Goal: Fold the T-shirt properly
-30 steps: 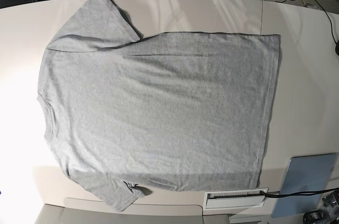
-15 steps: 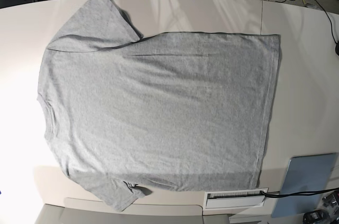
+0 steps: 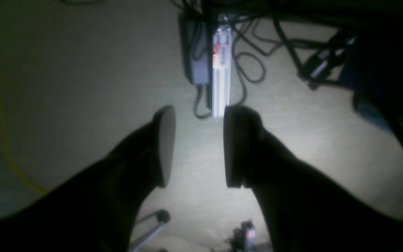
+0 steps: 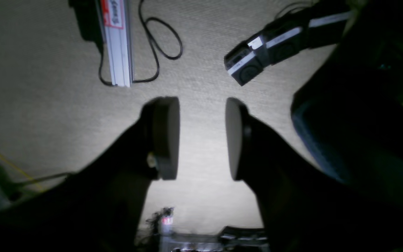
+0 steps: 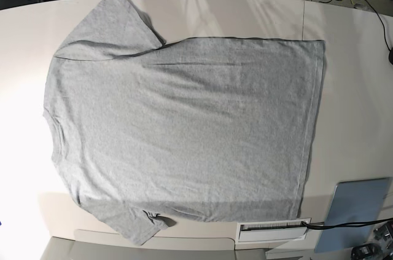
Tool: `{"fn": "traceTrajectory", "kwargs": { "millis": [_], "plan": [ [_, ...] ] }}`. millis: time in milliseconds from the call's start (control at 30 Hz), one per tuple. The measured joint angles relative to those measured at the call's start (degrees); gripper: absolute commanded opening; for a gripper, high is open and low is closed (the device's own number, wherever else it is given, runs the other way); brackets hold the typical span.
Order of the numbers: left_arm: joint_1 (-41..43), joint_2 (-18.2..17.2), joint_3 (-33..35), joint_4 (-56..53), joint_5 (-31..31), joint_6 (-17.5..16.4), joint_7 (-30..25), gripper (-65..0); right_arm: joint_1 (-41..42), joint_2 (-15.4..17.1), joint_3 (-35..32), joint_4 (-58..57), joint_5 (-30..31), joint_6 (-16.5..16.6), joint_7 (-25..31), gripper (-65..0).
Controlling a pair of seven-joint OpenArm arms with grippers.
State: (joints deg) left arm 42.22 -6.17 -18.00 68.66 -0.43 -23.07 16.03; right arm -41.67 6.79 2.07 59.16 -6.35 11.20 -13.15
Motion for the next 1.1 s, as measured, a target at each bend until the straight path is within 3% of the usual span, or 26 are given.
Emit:
{"fn": "traceTrajectory", "kwargs": {
  "millis": [100,200,333,467,600,767,833,900,1000,1100],
  "plan": [
    [5.31,-1.86,0.13,10.05,-1.25,-2.25,1.27,-40.5,-7.19,3.17,-0.04,11.5,3.98,1.68,-1.86,-42.7],
    [10.67,-5.16,0.07,19.41,-1.05,-2.12,1.66,-40.5,-14.12,7.8,-0.02,22.62,8.11,5.18,-3.58,-42.7],
    [16.55,-10.03,0.04,31.04,-0.85,-2.23,1.9,-40.5,-22.23,14.27,0.17,35.87,11.82,5.35,-5.9,-42.7],
    [19.8,-15.19,0.13,41.27,-0.31,-2.47,1.68,-40.5,-27.36,18.71,2.08,47.1,12.02,5.62,-9.2,-42.7],
    [19.52,-19.98,0.11,48.81,6.23,-2.47,1.68,-40.5,-30.29,20.39,7.61,56.43,11.91,5.86,-13.05,-42.7],
    [15.26,-22.93,0.2,51.71,13.6,-3.19,1.07,-39.8,-30.99,20.7,14.49,65.18,2.71,8.04,-15.15,-42.7],
    [12.17,-23.21,0.2,51.56,16.68,-3.21,1.18,-34.8,-30.84,20.65,16.44,67.65,-0.61,8.55,-15.15,-42.7],
    [9.07,-23.93,0.22,51.43,17.42,-6.29,1.11,-30.2,-30.53,20.7,18.08,69.24,-3.13,8.63,-14.93,-42.7],
    [5.81,-25.29,0.28,51.43,17.29,-11.39,-1.88,-28.9,-30.21,20.7,19.28,70.25,-5.49,8.63,-14.91,-42.7],
    [3.72,-27.02,1.66,51.08,16.94,-11.98,-4.13,-28.9,-29.51,20.57,19.26,70.25,-5.64,8.96,-15.06,-42.6]
  ]
}}
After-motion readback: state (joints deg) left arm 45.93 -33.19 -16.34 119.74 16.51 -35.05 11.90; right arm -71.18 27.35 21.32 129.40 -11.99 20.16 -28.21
